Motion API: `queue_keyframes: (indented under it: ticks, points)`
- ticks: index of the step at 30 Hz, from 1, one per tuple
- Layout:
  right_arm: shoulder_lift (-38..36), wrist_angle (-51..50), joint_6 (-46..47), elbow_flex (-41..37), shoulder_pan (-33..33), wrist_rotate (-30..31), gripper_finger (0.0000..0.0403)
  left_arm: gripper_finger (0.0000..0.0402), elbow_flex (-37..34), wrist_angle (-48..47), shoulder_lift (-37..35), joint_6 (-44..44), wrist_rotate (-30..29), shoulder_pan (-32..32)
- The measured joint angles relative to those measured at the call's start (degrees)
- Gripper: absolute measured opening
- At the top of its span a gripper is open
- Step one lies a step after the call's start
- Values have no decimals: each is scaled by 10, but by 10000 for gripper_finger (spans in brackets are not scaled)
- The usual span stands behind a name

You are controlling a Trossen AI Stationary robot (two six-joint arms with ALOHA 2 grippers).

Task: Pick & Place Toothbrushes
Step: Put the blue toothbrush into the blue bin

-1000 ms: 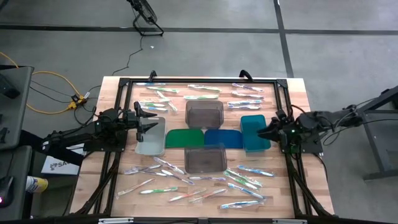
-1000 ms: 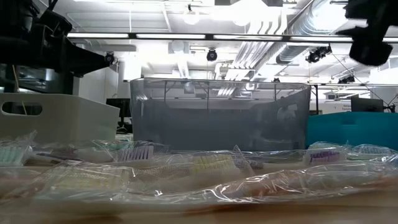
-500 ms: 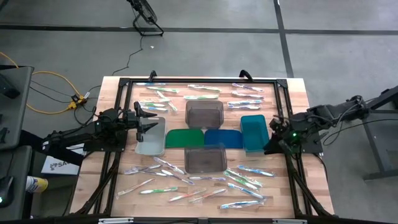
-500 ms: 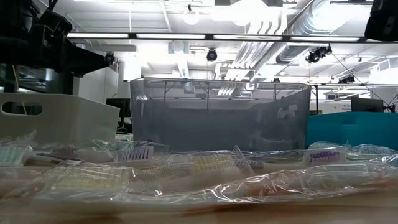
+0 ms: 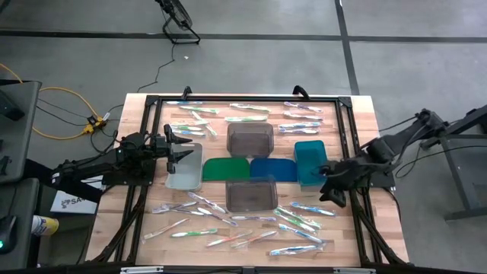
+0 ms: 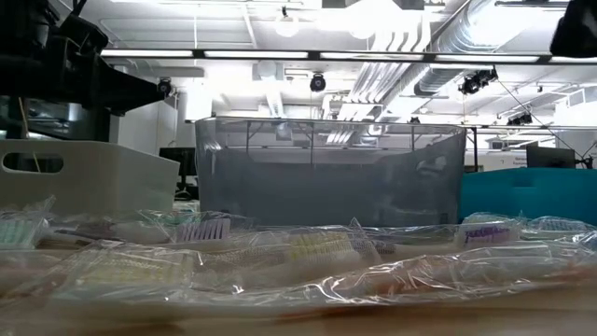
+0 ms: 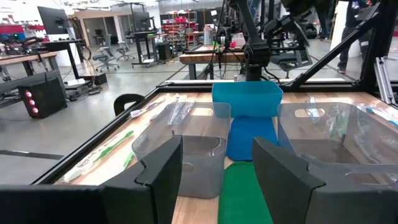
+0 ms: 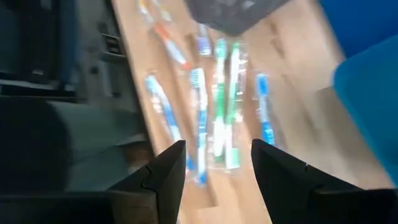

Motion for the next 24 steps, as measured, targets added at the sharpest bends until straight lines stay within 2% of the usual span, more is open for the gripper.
queue_keyframes:
  ticks: [6,13,19,24]
  points:
    - [53,-62,-46,25,0,49,176,187,0,0,0,0,0,0]
    - [104,-131,-47,25,6,56,176,187,0,0,0,0,0,0]
    - [150,-136,-47,25,36,98,176,187,0,0,0,0,0,0]
    - [192,-133,-42,25,57,90,176,187,0,0,0,0,0,0]
